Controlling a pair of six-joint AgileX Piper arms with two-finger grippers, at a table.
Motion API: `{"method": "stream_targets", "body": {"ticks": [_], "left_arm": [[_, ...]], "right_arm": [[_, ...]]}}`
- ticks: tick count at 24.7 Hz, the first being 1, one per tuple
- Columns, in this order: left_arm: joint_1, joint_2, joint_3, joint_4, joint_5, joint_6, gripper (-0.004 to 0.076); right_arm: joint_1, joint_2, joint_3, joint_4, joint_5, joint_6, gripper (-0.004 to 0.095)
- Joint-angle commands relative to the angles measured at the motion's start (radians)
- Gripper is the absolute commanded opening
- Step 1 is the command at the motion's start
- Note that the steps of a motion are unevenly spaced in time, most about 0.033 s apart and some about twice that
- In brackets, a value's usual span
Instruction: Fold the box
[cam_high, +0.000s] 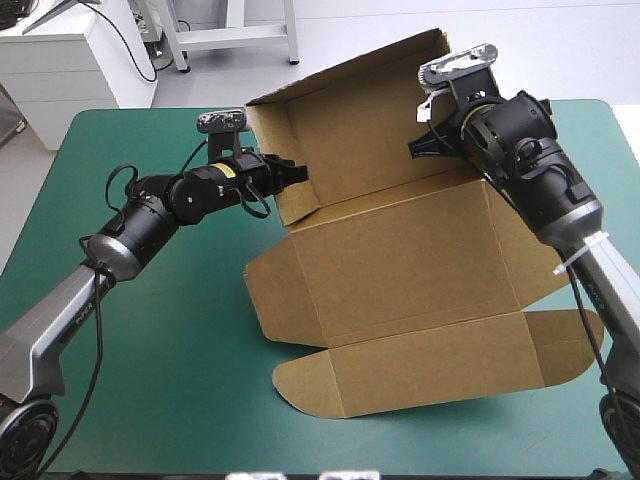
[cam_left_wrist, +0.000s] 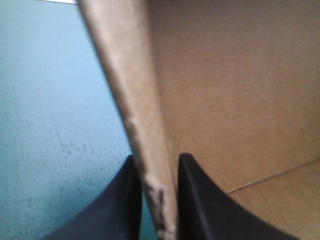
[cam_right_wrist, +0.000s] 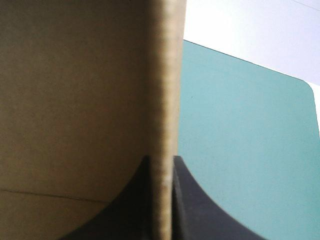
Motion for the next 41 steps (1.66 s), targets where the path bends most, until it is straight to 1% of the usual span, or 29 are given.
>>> {"method": "stream_targets", "body": {"ticks": [1,8,10,12,15,17,19,20,21,22,23,24,25,26,27,29,32,33,35,41], "left_arm": [[-0.017,-0.044,0.009,-0.076,-0.106,0.019,0.0011],[-0.017,-0.079,0.009,-0.091,-0.114,0.019,-0.0008],[-0.017,-0.087,-0.001,-0.103,-0.093,0.014,-0.0008],[-0.019,-0.089,-0.022,-0.106,-0.043,0.014,-0.0008],[-0.042,-0.083,-0.046,-0.071,0.02,0.007,-0.0008],[-0.056,-0.077,-0.056,-0.009,0.03,-0.054,-0.0008],[-0.066,-0.065,-0.07,0.106,0.064,-0.135,-0.0008],[-0.07,-0.035,-0.102,0.219,0.148,-0.223,-0.0008],[-0.07,-0.018,-0.125,0.259,0.187,-0.249,-0.0008],[-0.07,0.026,-0.182,0.323,0.291,-0.289,-0.0008],[-0.07,0.049,-0.207,0.335,0.325,-0.294,-0.0008],[-0.07,0.097,-0.275,0.346,0.402,-0.296,-0.0008],[-0.07,0.117,-0.303,0.346,0.437,-0.296,-0.0008],[-0.07,0.166,-0.369,0.346,0.496,-0.296,-0.0008],[-0.07,0.187,-0.398,0.346,0.515,-0.305,-0.0008],[-0.067,0.28,-0.495,0.349,0.652,-0.325,-0.0008],[-0.067,0.388,-0.593,0.358,0.833,-0.325,-0.0008],[-0.067,0.421,-0.616,0.36,0.868,-0.328,-0.0008],[-0.067,0.435,-0.618,0.344,0.863,-0.349,-0.0008],[-0.054,0.442,-0.618,0.348,0.865,-0.349,-0.0008]], "right_arm": [[0.018,-0.05,-0.058,0.089,-0.11,-0.003,-0.0015],[0.018,-0.05,-0.058,0.101,-0.112,-0.003,-0.0015],[0.018,-0.05,-0.058,0.099,-0.109,-0.003,-0.0015],[0.018,-0.05,-0.058,0.099,-0.085,0.033,-0.0015],[0.013,-0.041,-0.058,0.099,-0.015,0.072,-0.0015],[-0.004,-0.021,-0.056,0.101,0.032,0.09,-0.0015],[-0.034,0.008,-0.056,0.113,0.075,0.091,-0.0015],[-0.068,0.036,-0.056,0.167,0.101,0.089,-0.0015],[-0.083,0.045,-0.056,0.205,0.101,0.076,-0.0015],[-0.123,0.068,-0.056,0.325,0.099,0.022,-0.0015],[-0.137,0.077,-0.054,0.374,0.1,-0.011,-0.0015],[-0.165,0.104,-0.053,0.458,0.112,-0.061,-0.0015],[-0.175,0.118,-0.053,0.48,0.122,-0.07,-0.0015],[-0.183,0.149,-0.053,0.485,0.16,-0.079,-0.0015],[-0.186,0.163,-0.053,0.488,0.174,-0.086,-0.0015],[-0.193,0.223,-0.05,0.536,0.176,-0.11,-0.0015],[-0.193,0.282,-0.047,0.592,0.176,-0.137,-0.0015],[-0.193,0.299,-0.047,0.603,0.176,-0.137,-0.0015],[-0.193,0.31,-0.028,0.603,0.176,-0.153,-0.0015],[-0.196,0.314,0.052,0.593,0.176,-0.166,-0.0015]]}}
